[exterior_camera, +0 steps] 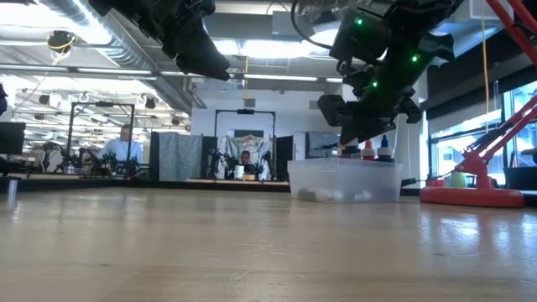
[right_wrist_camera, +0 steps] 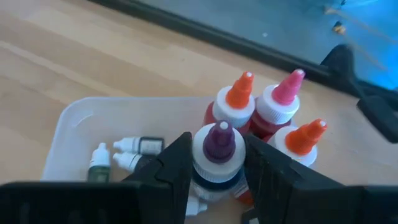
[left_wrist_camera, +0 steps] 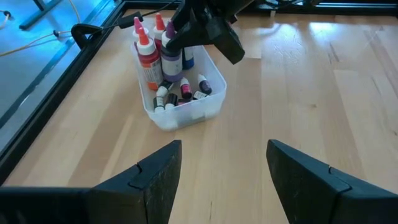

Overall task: Pick & Place food coloring
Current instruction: Put the big purple food coloring bottle in the transparent bin

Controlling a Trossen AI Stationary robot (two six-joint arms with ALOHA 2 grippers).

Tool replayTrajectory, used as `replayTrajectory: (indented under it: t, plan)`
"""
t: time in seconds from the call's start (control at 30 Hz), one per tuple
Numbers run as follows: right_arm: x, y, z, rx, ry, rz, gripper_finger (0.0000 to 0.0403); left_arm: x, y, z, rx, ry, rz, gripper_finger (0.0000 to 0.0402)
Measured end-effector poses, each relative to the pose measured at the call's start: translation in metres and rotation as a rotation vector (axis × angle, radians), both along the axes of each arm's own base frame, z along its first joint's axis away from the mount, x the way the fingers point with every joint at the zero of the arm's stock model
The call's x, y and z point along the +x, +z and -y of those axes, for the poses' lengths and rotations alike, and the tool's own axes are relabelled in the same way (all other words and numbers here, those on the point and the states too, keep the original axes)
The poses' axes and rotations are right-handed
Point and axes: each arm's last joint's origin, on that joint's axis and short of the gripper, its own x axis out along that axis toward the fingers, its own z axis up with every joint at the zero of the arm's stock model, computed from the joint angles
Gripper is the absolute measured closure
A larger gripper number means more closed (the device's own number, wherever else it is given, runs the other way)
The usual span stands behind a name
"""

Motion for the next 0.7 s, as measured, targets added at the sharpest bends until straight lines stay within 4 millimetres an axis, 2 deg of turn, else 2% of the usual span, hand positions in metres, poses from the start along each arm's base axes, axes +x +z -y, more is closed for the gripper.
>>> replayTrajectory:
  t: [0.7]
  plan:
    - [-0.007, 0.004, -0.011, 0.064, 0.059, -0.033, 0.0276, 0.0, 0.0, 0.0, 0.007, 0.011, -0.001, 0.0171]
